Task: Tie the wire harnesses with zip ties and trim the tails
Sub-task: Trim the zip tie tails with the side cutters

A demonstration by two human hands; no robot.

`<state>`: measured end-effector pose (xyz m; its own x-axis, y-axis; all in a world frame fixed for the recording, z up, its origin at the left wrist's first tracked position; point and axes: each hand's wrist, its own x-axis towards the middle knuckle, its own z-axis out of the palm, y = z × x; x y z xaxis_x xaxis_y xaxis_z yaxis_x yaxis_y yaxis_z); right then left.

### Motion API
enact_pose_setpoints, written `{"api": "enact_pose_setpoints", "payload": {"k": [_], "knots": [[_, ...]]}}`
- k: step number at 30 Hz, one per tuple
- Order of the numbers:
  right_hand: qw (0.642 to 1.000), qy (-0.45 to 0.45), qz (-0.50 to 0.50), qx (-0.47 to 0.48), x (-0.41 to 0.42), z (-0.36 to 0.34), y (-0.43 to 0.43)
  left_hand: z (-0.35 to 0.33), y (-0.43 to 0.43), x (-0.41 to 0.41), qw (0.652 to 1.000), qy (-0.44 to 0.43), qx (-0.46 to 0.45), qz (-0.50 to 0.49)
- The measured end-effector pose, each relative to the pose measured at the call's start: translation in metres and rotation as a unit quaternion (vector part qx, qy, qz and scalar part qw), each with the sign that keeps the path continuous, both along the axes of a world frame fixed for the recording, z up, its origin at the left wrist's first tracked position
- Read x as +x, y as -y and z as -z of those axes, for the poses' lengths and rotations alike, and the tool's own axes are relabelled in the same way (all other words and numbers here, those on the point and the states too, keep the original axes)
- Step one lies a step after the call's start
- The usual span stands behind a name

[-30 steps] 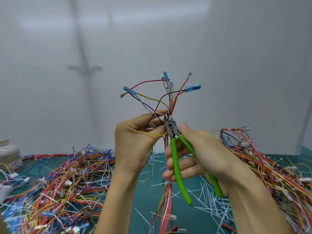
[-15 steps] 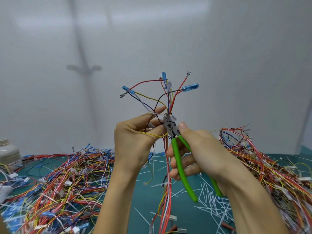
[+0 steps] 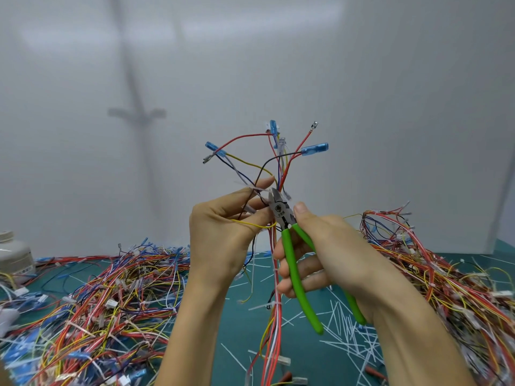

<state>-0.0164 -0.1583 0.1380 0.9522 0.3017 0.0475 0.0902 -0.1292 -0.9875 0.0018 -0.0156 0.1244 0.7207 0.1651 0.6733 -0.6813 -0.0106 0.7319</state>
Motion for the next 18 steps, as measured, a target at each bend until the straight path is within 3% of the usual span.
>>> {"api": "enact_pose_setpoints", "payload": {"k": [18], "knots": [[1.000, 0.026, 0.015, -0.003, -0.0018, 0.0018, -0.0008, 0.0045, -0.0012, 0.0066, 0.999, -0.028, 0.000, -0.041]]}}
